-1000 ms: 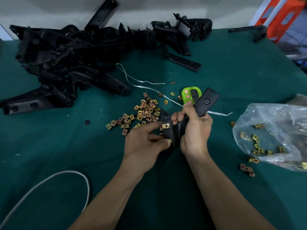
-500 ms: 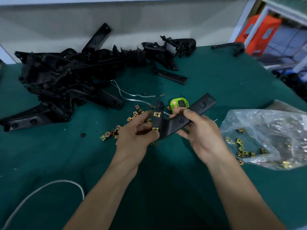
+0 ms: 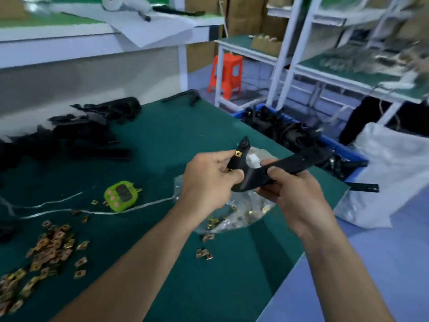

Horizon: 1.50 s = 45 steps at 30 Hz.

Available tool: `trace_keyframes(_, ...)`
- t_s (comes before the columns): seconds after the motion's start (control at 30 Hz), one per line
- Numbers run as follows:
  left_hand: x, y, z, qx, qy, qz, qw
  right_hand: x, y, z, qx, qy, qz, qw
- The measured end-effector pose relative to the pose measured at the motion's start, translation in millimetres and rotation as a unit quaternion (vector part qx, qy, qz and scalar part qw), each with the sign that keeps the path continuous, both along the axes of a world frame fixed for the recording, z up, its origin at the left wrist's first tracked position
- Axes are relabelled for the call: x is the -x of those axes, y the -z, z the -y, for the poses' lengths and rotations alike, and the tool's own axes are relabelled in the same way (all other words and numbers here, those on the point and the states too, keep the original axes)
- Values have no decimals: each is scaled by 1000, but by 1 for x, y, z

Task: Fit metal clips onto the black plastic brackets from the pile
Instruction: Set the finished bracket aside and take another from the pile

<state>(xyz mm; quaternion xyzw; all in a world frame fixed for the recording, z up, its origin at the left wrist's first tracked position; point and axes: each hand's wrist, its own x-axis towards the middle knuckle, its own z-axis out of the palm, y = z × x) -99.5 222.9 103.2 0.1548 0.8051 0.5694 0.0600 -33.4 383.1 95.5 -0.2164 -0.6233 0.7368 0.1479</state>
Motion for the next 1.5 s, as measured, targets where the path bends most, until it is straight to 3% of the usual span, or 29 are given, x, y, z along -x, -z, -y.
trace_keyframes(0.2,28,3,-126,100,64,-21,993,-10,5,-91,63,102,55,991)
trace_keyframes(0.3,60,-6,-181,-26,71,140,987,30,-13,-142,147,119,46,981)
trace_keyframes(0.37,83,-22,-205,-154,84,300,938,61,-33,-175,207,141,12,968)
trace_keyframes(0.43,102,-24,-216,-180,60,365,912,83,-39,-198,229,156,29,960)
trace_keyframes(0.5,110,-19,-214,-154,52,334,928,94,-31,-202,170,124,96,973)
trace_keyframes(0.6,110,-20,-186,-109,56,208,970,102,-17,-178,24,78,141,987)
trace_keyframes(0.73,95,-23,-127,-92,83,159,979,103,-9,-118,-113,18,81,990)
trace_keyframes(0.87,75,-17,-71,-103,65,110,986,91,-8,-47,-246,-82,54,964)
trace_keyframes(1.03,57,1,26,-77,-59,42,994,85,-9,22,-365,-140,38,920)
trace_keyframes(1.27,28,29,191,-103,-282,39,953,102,-4,137,-396,-271,32,877)
trace_keyframes(1.5,-22,51,325,-12,-450,8,893,157,17,251,-436,-378,45,815)
